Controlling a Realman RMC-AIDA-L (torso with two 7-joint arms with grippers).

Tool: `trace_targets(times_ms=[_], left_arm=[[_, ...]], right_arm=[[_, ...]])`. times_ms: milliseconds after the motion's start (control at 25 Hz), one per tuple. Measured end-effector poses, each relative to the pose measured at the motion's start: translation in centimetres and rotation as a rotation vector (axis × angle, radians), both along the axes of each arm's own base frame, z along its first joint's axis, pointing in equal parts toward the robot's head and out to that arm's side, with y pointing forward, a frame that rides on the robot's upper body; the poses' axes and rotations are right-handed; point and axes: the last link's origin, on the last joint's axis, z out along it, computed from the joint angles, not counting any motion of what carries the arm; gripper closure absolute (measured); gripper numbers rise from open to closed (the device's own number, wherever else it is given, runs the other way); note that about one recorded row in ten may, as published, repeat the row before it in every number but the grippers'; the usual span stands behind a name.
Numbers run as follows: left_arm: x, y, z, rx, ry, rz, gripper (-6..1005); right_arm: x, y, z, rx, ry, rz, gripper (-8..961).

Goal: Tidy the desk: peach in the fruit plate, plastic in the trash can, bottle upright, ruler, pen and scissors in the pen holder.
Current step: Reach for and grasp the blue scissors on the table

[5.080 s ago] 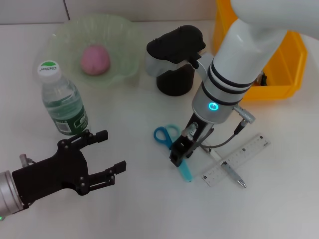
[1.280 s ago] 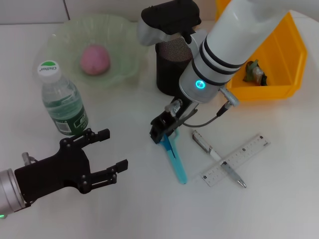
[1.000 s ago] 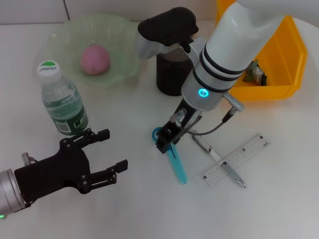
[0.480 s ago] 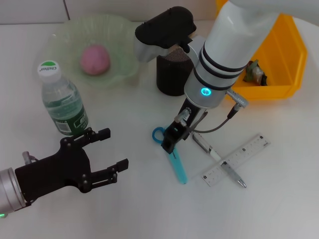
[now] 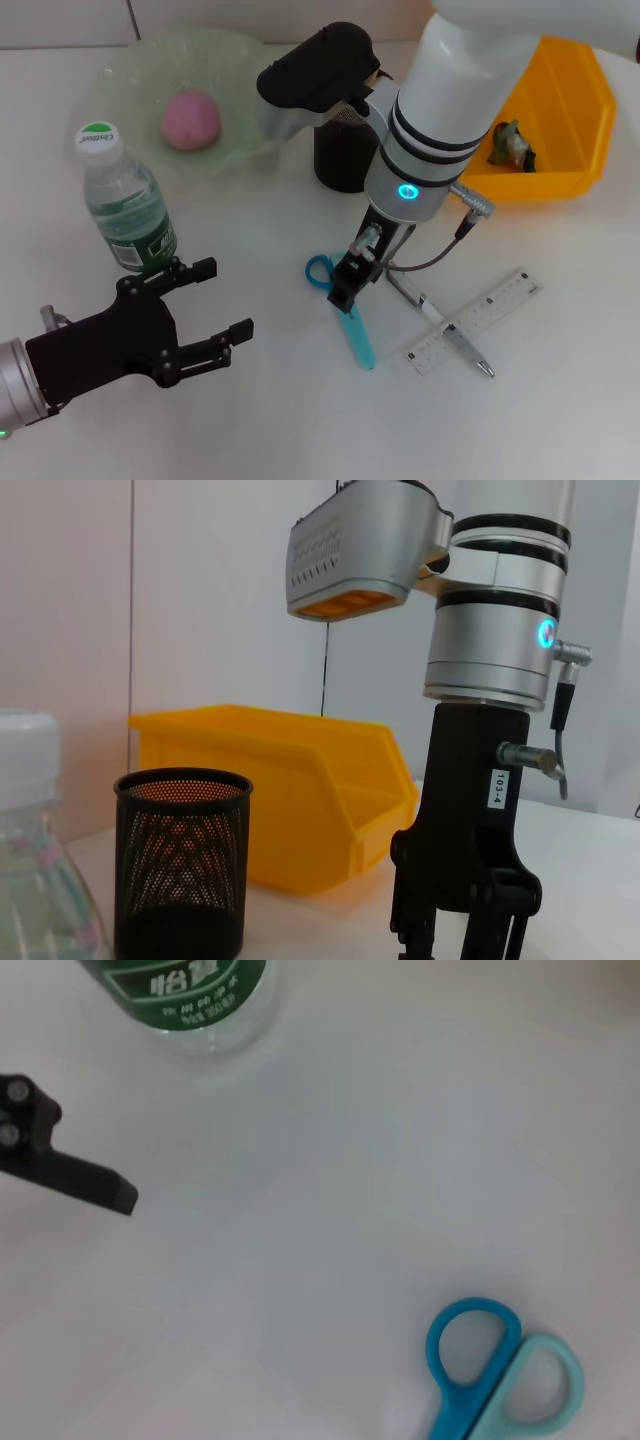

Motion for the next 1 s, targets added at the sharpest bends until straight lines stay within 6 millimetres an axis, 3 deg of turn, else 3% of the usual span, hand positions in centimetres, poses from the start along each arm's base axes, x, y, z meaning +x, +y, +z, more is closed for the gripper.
trace_targets(times_ms=[440,1000], left_arm=[[-0.07,-0.06,0.00,0.000,0.001,0.003,167],[-0.20,-0.13,0.09,0.003,0.002,0.007,167]], right_arm=[[-0.87,-0.31,-0.25,-0.013,-0.001,0.063,443],[-0.50,0.06,-0.40,0.000,0.015,0.010,444]])
